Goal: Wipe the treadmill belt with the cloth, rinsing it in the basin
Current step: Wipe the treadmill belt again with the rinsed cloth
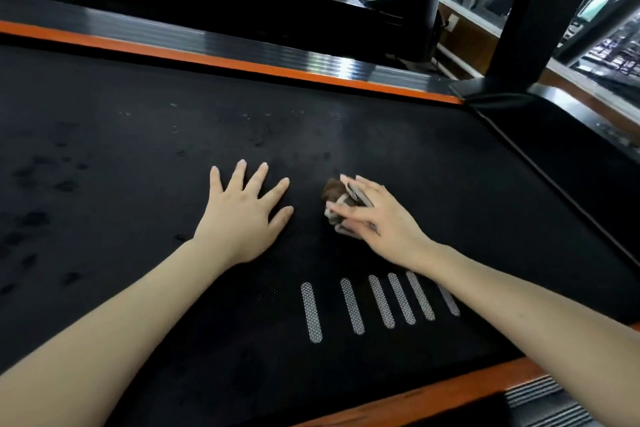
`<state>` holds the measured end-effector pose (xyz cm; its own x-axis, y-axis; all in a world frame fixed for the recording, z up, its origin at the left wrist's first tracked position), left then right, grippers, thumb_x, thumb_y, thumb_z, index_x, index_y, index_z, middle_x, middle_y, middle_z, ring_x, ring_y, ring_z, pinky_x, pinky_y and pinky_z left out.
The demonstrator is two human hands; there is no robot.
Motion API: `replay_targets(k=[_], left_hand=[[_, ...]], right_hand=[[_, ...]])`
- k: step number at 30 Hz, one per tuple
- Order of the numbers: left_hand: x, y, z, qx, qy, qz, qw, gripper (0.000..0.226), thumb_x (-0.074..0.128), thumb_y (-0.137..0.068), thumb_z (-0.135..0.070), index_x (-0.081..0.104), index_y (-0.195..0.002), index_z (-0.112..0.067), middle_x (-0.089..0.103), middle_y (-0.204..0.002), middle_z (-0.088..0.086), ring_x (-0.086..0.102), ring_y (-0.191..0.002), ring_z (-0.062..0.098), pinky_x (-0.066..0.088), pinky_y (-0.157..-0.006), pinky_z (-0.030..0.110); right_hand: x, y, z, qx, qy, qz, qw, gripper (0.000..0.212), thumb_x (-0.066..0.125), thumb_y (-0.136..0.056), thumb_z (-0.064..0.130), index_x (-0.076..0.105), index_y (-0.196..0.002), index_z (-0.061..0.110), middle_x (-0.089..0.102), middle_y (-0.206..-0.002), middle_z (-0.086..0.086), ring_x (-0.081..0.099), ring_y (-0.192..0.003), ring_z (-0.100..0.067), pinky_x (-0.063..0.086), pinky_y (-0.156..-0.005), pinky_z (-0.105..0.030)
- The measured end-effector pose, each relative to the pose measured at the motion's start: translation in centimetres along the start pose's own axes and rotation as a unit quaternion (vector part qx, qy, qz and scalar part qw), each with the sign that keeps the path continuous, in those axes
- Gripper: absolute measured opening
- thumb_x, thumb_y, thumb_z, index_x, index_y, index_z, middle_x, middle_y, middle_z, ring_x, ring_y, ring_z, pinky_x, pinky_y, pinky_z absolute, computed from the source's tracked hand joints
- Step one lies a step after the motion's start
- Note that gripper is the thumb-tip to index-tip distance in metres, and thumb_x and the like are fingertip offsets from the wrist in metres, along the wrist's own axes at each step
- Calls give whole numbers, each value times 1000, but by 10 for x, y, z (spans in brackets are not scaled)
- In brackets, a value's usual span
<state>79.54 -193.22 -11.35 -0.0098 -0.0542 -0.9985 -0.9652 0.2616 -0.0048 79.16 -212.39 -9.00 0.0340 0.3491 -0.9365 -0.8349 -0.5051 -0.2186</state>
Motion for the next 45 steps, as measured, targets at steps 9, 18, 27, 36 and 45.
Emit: replay_targets(k=[9,18,27,36,45], left_hand=[[1,-1,1,2,7,-1,1000,60,7,-94,-58,3,-150,-38,-2,-160,2,-7,-146,30,-3,-114,56],[0,0,1,1,4,-10,1000,59,10,-95,-57,6,-150,-37,-1,-160,3,-6,-146,31,-3,-114,57],[-8,11,13,5,7,18,1000,55,18,-97,-55,16,-149,-38,8,-159,0,2,-146,26,2,-115,55],[-7,54,37,28,5,4,1000,54,16,-97,-53,13,-149,-39,8,-160,-1,1,-146,25,3,-116,53],[-13,55,48,42,69,-5,997,48,21,-100,-43,26,-147,-33,17,-158,-6,8,-146,21,5,-116,46]], right_hand=[[10,-93,-42,75,41,-65,994,30,54,-91,22,66,-119,18,59,-127,-11,52,-115,-33,40,-100,-41],[-5,20,15,-69,-5,22,997,36,51,-91,25,58,-125,29,47,-138,0,37,-129,-19,21,-110,-52],[2,-16,30,1,-24,-18,1000,29,57,-90,28,71,-110,13,63,-117,-14,60,-102,-27,46,-93,-37],[-63,142,-5,58,-106,114,986,41,60,-85,30,55,-113,59,35,-138,38,24,-135,9,22,-113,-20],[21,57,159,-182,-136,146,963,27,67,-80,15,71,-106,10,55,-132,-12,41,-127,-23,23,-110,-19]])
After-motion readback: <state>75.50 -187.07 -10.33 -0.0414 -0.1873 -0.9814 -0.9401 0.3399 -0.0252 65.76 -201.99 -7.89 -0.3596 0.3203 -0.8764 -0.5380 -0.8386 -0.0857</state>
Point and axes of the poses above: each hand's wrist, its own y-axis away from the middle knuckle, its own x-axis out of the palm, z = x × y, the point moved 7 cm from there along -y, towards the middle knuckle
